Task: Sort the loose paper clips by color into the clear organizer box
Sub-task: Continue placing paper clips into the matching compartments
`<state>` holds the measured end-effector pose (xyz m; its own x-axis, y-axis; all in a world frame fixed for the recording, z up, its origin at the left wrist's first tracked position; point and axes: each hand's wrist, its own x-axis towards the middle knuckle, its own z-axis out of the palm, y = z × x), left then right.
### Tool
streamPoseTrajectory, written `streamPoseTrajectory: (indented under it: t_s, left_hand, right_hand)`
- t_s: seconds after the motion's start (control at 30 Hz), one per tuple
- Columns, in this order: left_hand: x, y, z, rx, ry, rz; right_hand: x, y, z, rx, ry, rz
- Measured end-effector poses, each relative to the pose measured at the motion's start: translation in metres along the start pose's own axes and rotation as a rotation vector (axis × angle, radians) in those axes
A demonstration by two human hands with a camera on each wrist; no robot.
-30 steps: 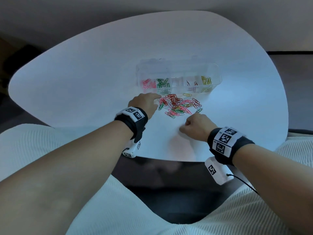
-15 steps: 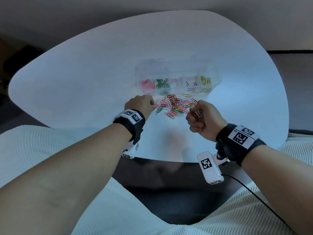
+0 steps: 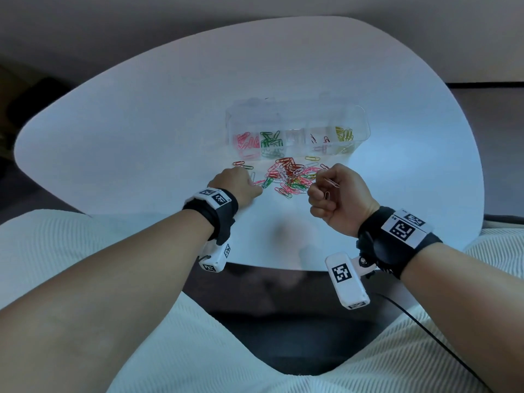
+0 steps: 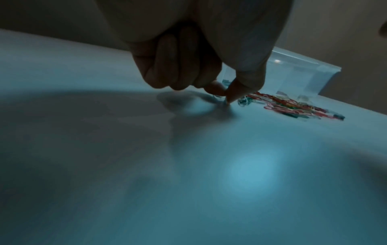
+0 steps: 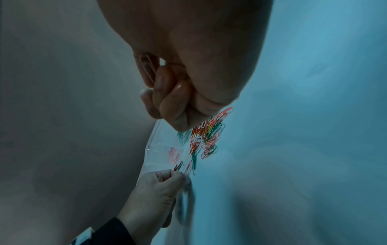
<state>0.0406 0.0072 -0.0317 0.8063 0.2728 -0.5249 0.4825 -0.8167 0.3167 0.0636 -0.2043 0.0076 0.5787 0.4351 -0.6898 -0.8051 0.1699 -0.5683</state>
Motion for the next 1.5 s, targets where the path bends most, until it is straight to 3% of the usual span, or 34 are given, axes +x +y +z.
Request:
streamPoseTrajectory:
  t_s: [0.1,0.2,0.37,0.47,0.57,0.63,0.73,0.8,0.87,0.97,1.03,1.2,1.5]
  left_hand:
    - [-0.002,-0.001,0.002,-0.086,0.009,0.018]
    - [-0.004,0.002,-0.003,-0.377,0.003,0.053]
    - [-0.018,0.012,-0.02,-1.099,-0.245,-0.054]
    - [-0.027,0.019,-0.028,-1.338,-0.379,0.033]
    - [-0.033,0.027,-0.036,-1.421,-0.384,0.075]
    - [-0.035,0.033,-0.039,-1.38,-0.326,0.068]
    - [-0.034,0.041,-0.04,-1.187,-0.224,0.056]
    - [-0.031,0.046,-0.04,-0.996,-0.181,0.056]
    - [-0.028,0.052,-0.041,-0.729,-0.162,0.09]
    - [-0.025,0.062,-0.046,-0.148,-0.112,0.125]
    - [-0.022,0.069,-0.051,0.001,-0.066,0.125]
    - [-0.006,0.091,-0.072,0.026,-0.041,0.133]
    - [0.019,0.116,-0.087,-0.023,0.07,0.158]
  right_hand:
    - [0.0,0.0,0.0,-0.001,0.001,0.012]
    - [0.0,-0.001,-0.001,0.018,0.001,0.018]
    - [-0.002,-0.005,0.002,0.064,-0.041,0.004]
    - [-0.005,-0.009,0.006,0.072,-0.082,-0.023]
    - [-0.006,-0.014,0.009,-0.011,-0.034,-0.022]
    - [-0.003,-0.016,0.009,-0.192,0.111,-0.015]
    - [0.0,-0.016,0.011,-0.713,0.317,-0.007]
    - [0.001,-0.018,0.011,-0.985,0.377,0.002]
    - [0.001,-0.025,0.016,-1.055,0.393,-0.019]
    - [0.013,-0.043,0.026,-1.035,0.409,-0.052]
    - [0.025,-0.056,0.031,-0.95,0.434,-0.095]
    - [0.041,-0.082,0.054,-0.528,0.443,-0.214]
    - [0.048,-0.082,0.056,-0.328,0.306,-0.176]
